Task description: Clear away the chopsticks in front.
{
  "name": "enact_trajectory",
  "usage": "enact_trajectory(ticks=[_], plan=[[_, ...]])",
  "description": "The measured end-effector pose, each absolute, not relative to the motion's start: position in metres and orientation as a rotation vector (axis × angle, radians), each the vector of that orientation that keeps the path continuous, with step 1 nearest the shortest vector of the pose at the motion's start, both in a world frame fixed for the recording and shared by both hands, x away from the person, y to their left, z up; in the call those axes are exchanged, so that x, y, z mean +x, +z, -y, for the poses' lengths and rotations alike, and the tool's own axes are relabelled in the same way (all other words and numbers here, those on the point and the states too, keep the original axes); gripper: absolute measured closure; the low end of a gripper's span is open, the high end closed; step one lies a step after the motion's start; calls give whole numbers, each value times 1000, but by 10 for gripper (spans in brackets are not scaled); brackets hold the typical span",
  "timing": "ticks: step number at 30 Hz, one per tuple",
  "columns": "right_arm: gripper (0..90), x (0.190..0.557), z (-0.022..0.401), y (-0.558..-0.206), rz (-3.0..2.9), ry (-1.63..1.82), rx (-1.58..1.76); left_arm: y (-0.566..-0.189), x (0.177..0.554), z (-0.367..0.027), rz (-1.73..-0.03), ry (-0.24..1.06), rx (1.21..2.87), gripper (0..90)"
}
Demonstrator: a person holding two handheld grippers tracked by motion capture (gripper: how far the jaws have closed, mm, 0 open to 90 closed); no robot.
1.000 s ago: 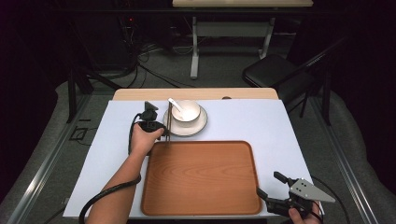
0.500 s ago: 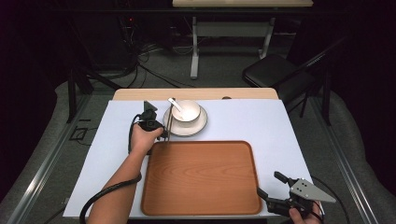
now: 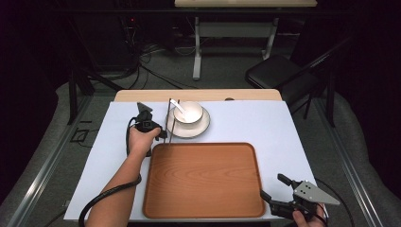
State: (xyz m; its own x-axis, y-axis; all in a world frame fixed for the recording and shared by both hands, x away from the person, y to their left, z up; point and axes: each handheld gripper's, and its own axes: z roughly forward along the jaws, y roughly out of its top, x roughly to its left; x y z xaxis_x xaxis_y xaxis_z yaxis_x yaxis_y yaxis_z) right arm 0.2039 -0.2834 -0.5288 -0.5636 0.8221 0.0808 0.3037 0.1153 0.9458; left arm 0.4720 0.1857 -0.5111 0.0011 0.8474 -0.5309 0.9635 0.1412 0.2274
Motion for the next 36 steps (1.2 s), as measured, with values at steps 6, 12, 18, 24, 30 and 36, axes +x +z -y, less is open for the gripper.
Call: enact_trajectory(ticks=[6, 12, 18, 24, 30, 36], plan=[[147, 204, 284, -529, -1928, 1456, 1090, -509, 461, -200, -1876, -298, 1671, 860], [147, 204, 284, -529, -1926, 1458, 1095, -505, 442, -213, -1861, -303, 1637, 861], [147, 204, 284, -529, -1924, 1460, 1097, -502, 420, -223, -1842, -341, 1615, 861], [147, 204, 284, -529, -1925, 1463, 1098, -499, 396, -228, -1817, -348, 1626, 861], [147, 204, 284, -529, -1923, 1467, 1100, -498, 368, -230, -1794, -367, 1645, 861], [147, 204, 284, -529, -1918, 1469, 1102, -502, 338, -232, -1778, -396, 1612, 861]])
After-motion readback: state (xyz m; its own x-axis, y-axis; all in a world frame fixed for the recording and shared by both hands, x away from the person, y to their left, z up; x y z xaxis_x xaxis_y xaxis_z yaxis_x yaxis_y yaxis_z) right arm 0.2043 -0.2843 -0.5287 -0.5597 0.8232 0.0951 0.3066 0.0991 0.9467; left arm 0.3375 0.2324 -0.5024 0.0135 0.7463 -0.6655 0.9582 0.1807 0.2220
